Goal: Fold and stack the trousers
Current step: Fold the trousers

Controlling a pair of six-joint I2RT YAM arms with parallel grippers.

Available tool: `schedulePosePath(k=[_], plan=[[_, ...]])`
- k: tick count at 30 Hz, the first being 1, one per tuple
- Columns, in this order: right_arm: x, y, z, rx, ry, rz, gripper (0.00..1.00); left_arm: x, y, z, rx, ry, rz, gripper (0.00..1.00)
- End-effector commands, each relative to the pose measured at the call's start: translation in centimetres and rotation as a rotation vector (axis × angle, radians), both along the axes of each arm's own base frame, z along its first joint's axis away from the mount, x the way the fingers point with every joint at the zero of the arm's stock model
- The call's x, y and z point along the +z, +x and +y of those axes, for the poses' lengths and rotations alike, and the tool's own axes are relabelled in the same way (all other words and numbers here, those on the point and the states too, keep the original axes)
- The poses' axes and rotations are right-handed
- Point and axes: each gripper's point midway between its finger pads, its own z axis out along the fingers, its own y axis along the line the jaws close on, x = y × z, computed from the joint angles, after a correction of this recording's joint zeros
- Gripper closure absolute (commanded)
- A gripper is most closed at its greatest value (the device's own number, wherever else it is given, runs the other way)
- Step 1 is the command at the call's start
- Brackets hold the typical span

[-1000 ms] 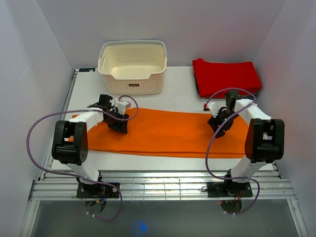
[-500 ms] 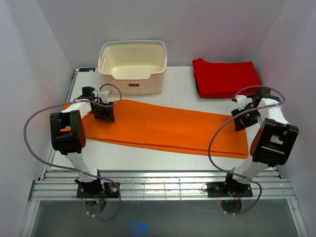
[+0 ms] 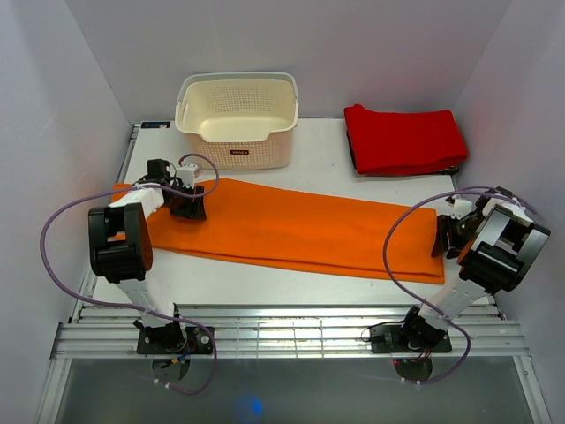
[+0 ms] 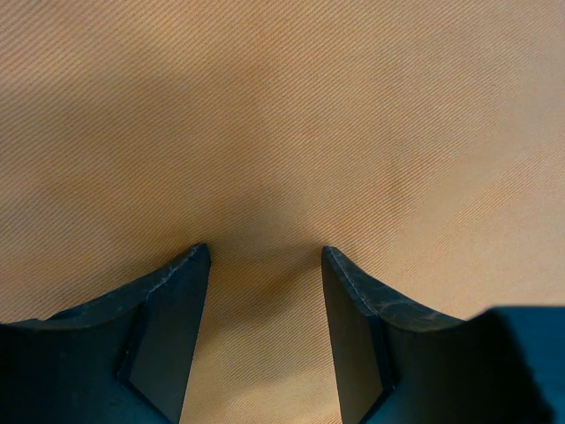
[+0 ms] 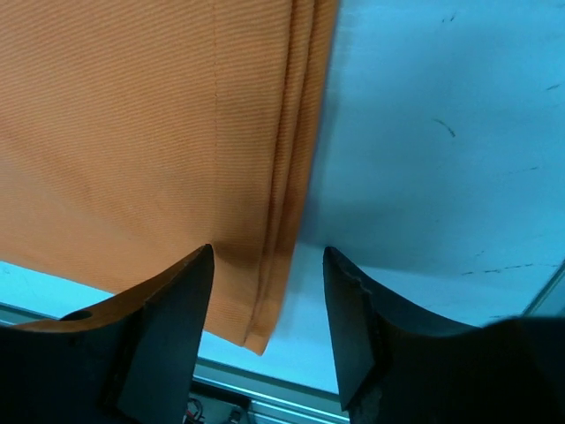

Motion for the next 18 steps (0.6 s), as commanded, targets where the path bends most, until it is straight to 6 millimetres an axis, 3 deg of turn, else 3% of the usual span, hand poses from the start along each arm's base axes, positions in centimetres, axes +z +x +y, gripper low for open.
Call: schedulePosePath(k=[1,4,8,11,14,16,18], plan=[[-1.1,0.7,0.1,-0.052,0.0,-0.021,0.39,-0.4,-3.0,0.0,0.023,0.007,0.095,0.35],[-2.5,0.1,0.6,-0.058,0.006,0.013,0.4,0.0,-3.0,-0.5,0.019,-0.012,0.087,0.35],[-3.0,-0.1,3.5,-0.029,0.103,0.04,0.58,0.1,-3.1,-1.0,0.015,-0.018,0.087,0.34],[-2.0,0.3,4.2,-0.011,0.132,0.025,0.76,0.4,-3.1,-1.5,0.005,-0.031,0.08,0.34],[-0.6,0.9,3.3,0.013,0.106,-0.006,0.92,1.3,-3.3,-2.5,-0.027,-0.065,0.056,0.34],[1.4,1.5,1.6,0.033,0.057,-0.054,0.92,1.7,-3.9,-2.8,-0.036,-0.075,0.042,0.33],[3.7,2.2,-0.8,0.035,-0.011,-0.098,0.92,3.5,-4.1,-3.0,-0.041,-0.081,-0.01,0.3]])
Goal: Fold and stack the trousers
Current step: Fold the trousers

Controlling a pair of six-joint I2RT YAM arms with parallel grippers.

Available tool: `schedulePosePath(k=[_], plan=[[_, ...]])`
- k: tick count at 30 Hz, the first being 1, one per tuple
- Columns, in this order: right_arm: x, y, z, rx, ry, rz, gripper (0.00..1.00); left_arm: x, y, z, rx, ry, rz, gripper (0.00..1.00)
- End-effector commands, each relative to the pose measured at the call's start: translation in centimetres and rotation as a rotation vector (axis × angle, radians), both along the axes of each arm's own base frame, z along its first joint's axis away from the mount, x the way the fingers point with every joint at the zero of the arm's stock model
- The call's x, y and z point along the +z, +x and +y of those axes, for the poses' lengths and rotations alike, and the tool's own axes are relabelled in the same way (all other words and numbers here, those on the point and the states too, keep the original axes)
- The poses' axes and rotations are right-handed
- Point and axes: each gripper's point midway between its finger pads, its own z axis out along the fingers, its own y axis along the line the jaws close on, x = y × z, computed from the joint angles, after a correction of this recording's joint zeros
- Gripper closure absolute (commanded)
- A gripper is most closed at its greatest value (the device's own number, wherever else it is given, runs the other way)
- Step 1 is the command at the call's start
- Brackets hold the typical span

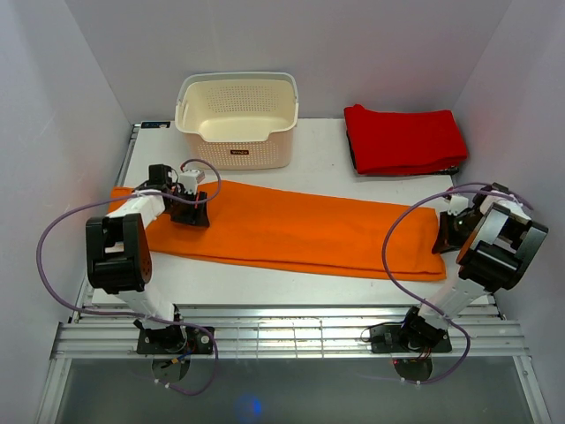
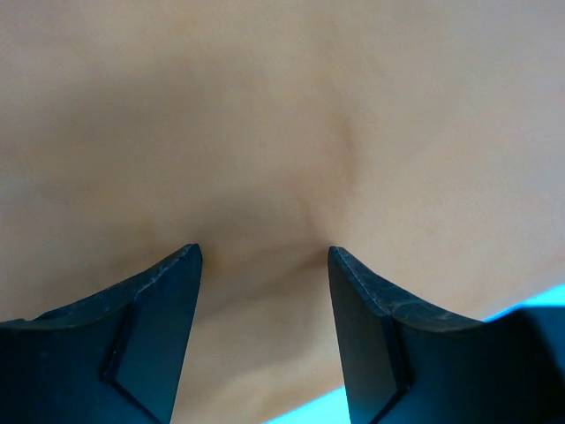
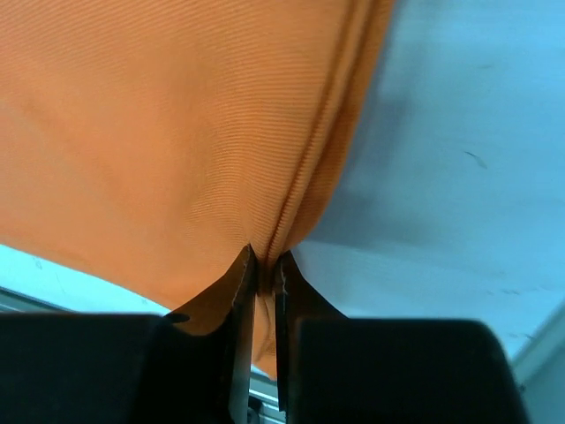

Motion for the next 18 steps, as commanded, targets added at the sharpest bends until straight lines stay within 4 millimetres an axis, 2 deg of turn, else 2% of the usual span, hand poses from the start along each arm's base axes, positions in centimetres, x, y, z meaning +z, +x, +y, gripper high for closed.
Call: schedulePosePath(k=[1,2,3,4,6,7,9,10,13,16,17,18], plan=[[4.4,1.5,-3.7,0.027,-0.092,-0.103,0.92,3.2,-2.1,-1.4,-0.023,-0.051,-0.038,0.3],[4.9,1.6,-4.9,0.056,-0.134,-0.11,0.92,4.6,-2.2,-1.2,-0.012,-0.041,-0.078,0.24],[5.5,1.5,-6.4,0.049,-0.163,-0.12,0.92,4.9,-2.3,-0.6,0.011,-0.004,-0.089,0.2],[6.8,2.1,-7.9,0.051,-0.201,-0.145,0.92,5.2,-2.5,-0.2,0.026,0.016,-0.099,0.19],[7.4,2.0,-10.0,0.061,-0.231,-0.143,0.92,6.4,-2.9,1.1,0.063,0.057,-0.121,0.18],[8.7,2.2,-10.8,0.06,-0.244,-0.155,0.92,6.8,-2.9,1.7,0.081,0.063,-0.13,0.17],[9.4,2.4,-10.9,0.075,-0.222,-0.168,0.92,7.1,-3.6,3.0,0.111,0.067,-0.12,0.16],[10.1,2.4,-10.3,0.087,-0.197,-0.17,0.92,7.2,-3.7,3.2,0.114,0.059,-0.116,0.16],[11.2,3.3,-6.8,0.13,-0.086,-0.223,0.92,5.9,-4.7,3.9,0.122,0.061,-0.076,0.16],[12.3,4.1,-1.4,0.194,0.019,-0.276,0.92,3.6,-5.6,3.9,0.129,0.05,-0.021,0.17],[13.3,4.5,0.3,0.209,0.044,-0.318,0.92,3.1,-5.8,3.9,0.132,0.05,-0.007,0.18],[13.5,5.2,2.9,0.258,0.082,-0.339,0.92,2.3,-6.2,3.9,0.137,0.046,0.017,0.19]])
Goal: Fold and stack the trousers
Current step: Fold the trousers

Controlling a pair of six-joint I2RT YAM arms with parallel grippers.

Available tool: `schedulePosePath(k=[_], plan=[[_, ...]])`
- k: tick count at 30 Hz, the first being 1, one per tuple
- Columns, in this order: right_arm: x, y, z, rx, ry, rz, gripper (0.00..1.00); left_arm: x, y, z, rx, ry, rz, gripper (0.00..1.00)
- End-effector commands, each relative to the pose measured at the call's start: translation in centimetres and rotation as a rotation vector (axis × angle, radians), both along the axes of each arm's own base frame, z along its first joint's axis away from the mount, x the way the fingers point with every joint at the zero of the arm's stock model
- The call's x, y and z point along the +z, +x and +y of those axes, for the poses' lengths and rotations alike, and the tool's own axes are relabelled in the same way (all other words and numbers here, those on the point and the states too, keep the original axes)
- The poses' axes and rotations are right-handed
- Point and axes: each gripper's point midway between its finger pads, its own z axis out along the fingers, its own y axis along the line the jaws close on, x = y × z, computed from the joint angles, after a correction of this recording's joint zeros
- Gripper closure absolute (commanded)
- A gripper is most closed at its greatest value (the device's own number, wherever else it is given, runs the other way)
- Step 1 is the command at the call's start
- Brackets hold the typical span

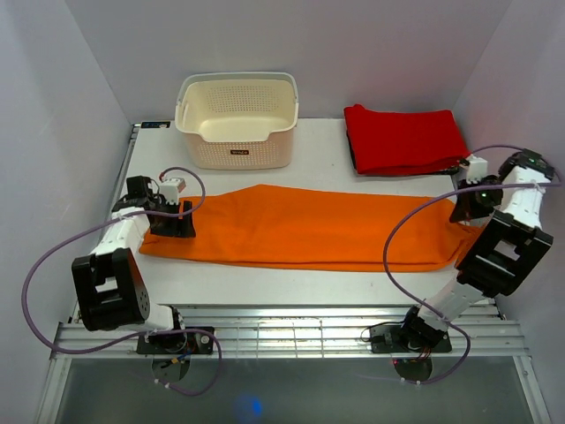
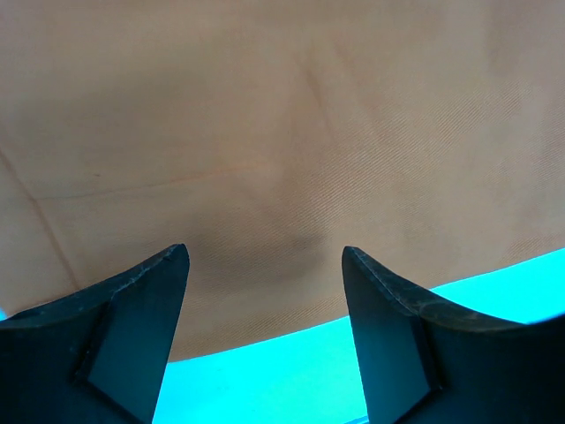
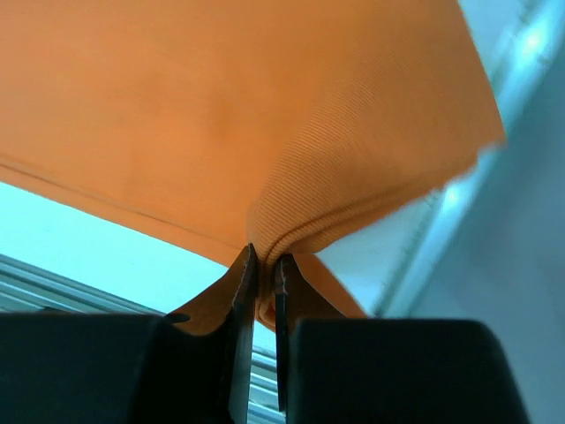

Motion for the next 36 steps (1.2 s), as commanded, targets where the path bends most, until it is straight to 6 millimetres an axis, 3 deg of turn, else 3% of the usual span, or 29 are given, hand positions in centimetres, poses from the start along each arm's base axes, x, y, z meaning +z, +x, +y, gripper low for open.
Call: schedulePosePath(k=[1,5,6,8,9,10,11,13,17,23,36], plan=[[3.8,1.4,9.7,0.147,0.194,-0.113,0.92,-2.4,-1.4,-0.2,-0.001,-0.013,0.08,0.2],[6.2,2.9,17.8,0.252,0.299,-0.181,0.92,-4.3,-1.5,-0.2,-0.001,-0.025,0.133,0.23],[6.1,3.4,20.4,0.308,0.32,-0.203,0.92,-4.4,-1.3,-0.1,0.002,-0.024,0.133,0.23],[6.6,3.4,23.6,0.306,0.398,-0.203,0.92,-4.7,-1.1,-0.1,0.008,-0.027,0.139,0.24],[5.6,2.7,26.0,0.342,0.428,-0.169,0.92,-4.7,-1.0,-0.2,0.009,-0.031,0.138,0.24],[5.7,3.5,27.3,0.365,0.442,-0.211,0.92,-4.6,-0.8,-0.1,0.013,-0.032,0.137,0.24],[5.7,2.6,30.1,0.391,0.502,-0.18,0.92,-4.6,-0.8,-0.1,0.012,-0.032,0.136,0.24],[4.7,2.9,32.4,0.398,0.552,-0.205,0.92,-4.6,-1.0,-0.2,0.01,-0.036,0.135,0.22],[4.0,1.2,38.4,0.467,0.645,-0.165,0.92,-5.1,-1.5,-0.3,0.016,-0.037,0.142,0.17],[2.7,-0.3,44.2,0.531,0.671,-0.119,0.92,-5.4,-1.4,-0.2,0.029,-0.038,0.152,0.09],[1.5,-0.7,50.8,0.558,0.683,-0.122,0.92,-5.4,-1.4,-0.3,0.031,-0.043,0.156,0.02]])
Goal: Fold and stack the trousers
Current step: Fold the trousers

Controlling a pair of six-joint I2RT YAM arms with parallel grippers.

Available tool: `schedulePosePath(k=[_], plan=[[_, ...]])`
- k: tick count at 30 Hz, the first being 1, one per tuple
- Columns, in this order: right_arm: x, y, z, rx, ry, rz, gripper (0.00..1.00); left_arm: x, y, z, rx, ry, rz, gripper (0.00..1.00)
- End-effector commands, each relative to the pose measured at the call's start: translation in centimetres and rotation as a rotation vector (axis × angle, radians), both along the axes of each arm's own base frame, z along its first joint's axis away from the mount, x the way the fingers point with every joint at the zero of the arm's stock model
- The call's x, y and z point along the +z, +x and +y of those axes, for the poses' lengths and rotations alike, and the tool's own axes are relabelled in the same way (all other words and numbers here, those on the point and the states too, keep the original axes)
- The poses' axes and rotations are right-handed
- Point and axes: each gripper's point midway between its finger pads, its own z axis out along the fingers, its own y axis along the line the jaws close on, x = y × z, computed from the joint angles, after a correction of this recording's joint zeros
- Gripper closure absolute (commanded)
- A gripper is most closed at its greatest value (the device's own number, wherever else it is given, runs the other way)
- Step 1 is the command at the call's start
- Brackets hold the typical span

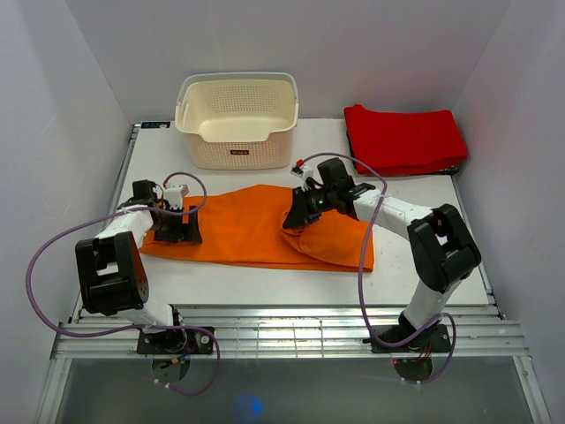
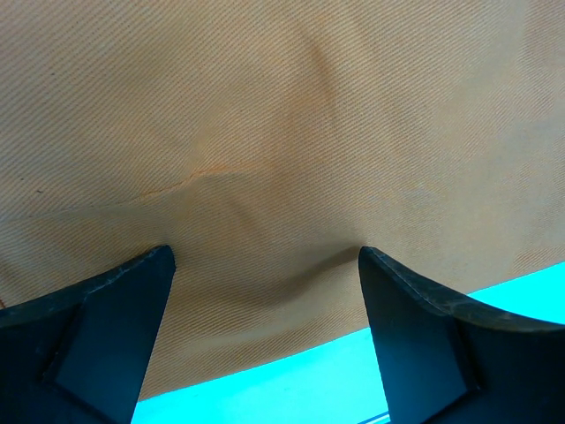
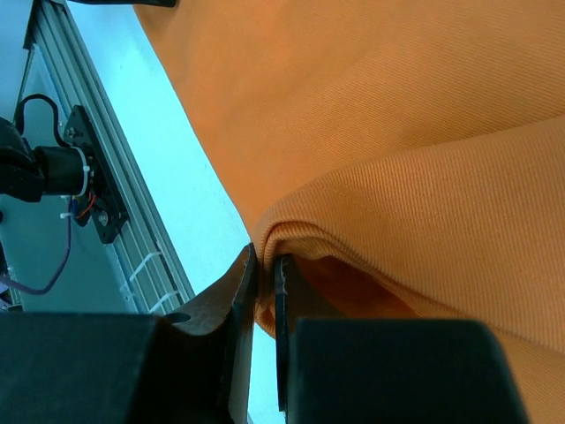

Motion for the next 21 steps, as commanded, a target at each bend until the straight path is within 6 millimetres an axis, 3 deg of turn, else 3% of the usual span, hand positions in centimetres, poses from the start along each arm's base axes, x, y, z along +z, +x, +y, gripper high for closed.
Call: schedulePosePath(k=[1,4,16,21], plan=[[2.1,0.6,3.0,0.022,0.062,-0.062,0.92,-0.9,-0.3,0.3,0.006,0.014,0.015,0.02],[1.6,0.2,3.9,0.028,0.044,-0.063,0.92,-0.8,-0.2,0.4,0.006,0.015,0.015,0.02],[3.1,1.1,7.6,0.029,0.075,-0.121,0.92,-1.1,-0.4,0.4,0.0,0.018,0.019,0.02],[1.2,0.0,9.2,0.069,0.041,-0.09,0.92,-1.2,-0.4,0.4,-0.001,0.02,0.021,0.02]])
